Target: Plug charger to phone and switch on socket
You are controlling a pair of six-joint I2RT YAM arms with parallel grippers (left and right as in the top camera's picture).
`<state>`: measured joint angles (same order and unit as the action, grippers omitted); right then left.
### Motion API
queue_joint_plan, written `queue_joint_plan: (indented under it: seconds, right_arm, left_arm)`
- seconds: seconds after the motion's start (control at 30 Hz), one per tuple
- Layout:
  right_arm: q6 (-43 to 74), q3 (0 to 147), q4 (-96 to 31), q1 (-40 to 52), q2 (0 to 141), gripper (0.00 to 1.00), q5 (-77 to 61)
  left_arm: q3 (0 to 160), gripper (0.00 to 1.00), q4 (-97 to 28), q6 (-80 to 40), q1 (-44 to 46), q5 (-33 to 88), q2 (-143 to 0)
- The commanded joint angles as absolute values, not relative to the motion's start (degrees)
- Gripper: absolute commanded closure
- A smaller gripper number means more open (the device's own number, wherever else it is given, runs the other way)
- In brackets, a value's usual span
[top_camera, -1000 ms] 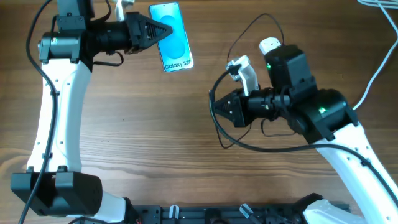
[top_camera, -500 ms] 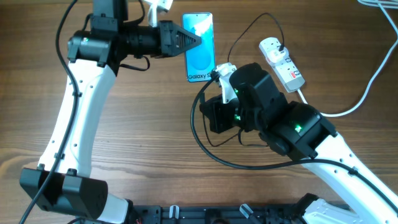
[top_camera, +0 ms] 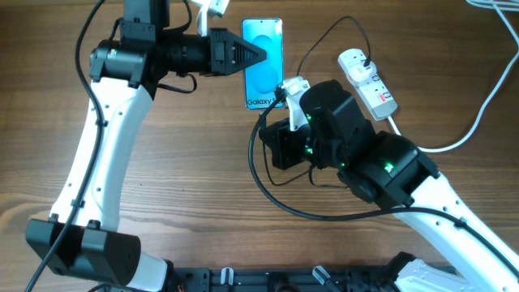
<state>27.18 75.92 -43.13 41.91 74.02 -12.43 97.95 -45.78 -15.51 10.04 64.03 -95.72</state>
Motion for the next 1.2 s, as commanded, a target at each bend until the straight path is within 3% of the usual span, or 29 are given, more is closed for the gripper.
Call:
queue_joint_plan:
  seconds: [0.0, 0.27, 1.17]
  right_arm:
    - [26.96, 76.84, -42.50, 41.91, 74.02, 0.96, -13.37]
    - [26.94, 76.84, -39.70, 41.93, 73.97, 0.95, -19.25]
    - [26.57, 76.82, -39.53, 40.53, 74.35, 0.95, -19.62]
  left_arm:
    - [98.45, 0.96, -45.23, -14.50, 7.90, 68.73, -95.70]
    - [98.45, 0.96, -46.11, -13.87, 5.41, 73.08, -95.70]
    - [98.45, 0.96, -47.75, -12.38, 5.39, 73.95, -95.70]
